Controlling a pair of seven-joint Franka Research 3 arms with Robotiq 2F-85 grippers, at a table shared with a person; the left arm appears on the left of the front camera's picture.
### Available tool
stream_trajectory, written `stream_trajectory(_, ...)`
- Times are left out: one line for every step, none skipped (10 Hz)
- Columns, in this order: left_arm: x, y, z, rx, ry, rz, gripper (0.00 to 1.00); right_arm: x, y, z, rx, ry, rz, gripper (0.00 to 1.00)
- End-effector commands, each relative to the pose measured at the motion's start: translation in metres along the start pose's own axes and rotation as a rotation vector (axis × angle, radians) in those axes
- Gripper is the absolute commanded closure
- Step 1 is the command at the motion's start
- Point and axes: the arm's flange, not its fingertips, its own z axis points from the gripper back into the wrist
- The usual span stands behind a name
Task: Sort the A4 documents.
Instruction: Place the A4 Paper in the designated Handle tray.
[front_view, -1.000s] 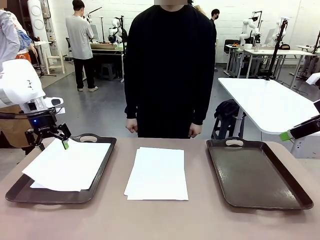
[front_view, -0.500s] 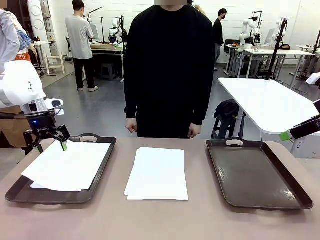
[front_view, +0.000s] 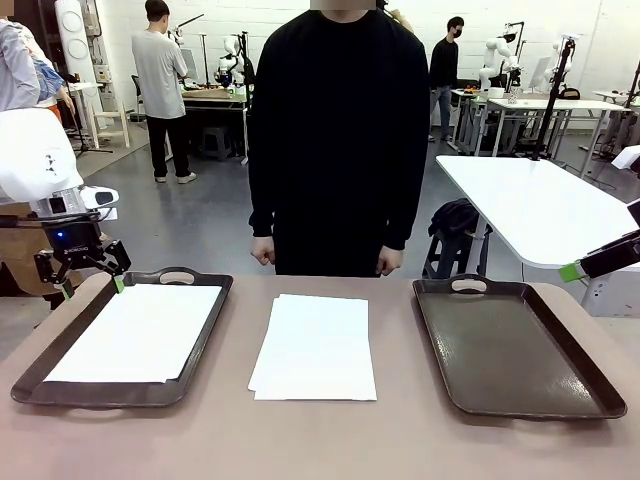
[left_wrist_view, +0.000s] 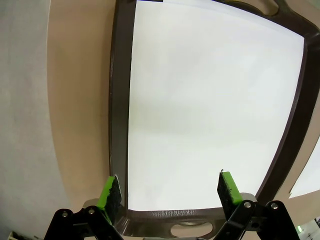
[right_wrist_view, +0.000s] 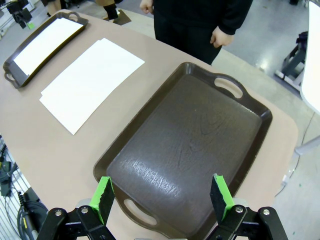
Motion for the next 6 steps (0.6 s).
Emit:
stream_trajectory(-0.0038, -0.0054, -0.0054, -0.017, -0.016, 0.023, 0.0, -0.001, -0.001, -0.0024, 0.019, -0.007, -0.005, 0.0)
stream_trajectory(-0.0052, -0.0071, -0.0087, -0.038, 0.014, 0.006, 0.0, -0.001, -0.001, -0.0024, 0.019, -0.007, -0.005, 0.0)
stream_trajectory(-0.0004, -0.0015, -0.001, -0.005, 0.002, 0.001, 0.0, -0.001, -0.001, -0.0024, 0.019, -0.007, -0.005, 0.0)
stream_trajectory(-0.0004, -0.0015, -0.001, -0.005, 0.002, 0.001, 0.0, -0.001, -0.001, -0.0024, 0.019, -0.007, -0.005, 0.0)
stream_trajectory(-0.0004, -0.0015, -0.001, -0.005, 0.002, 0.001, 0.0, -0.001, -0.001, -0.0024, 0.019, -0.007, -0.005, 0.0)
stream_trajectory(-0.0004, -0.0015, -0.001, -0.005, 0.002, 0.001, 0.0, -0.001, -0.001, -0.0024, 0.019, -0.007, -0.005, 0.0)
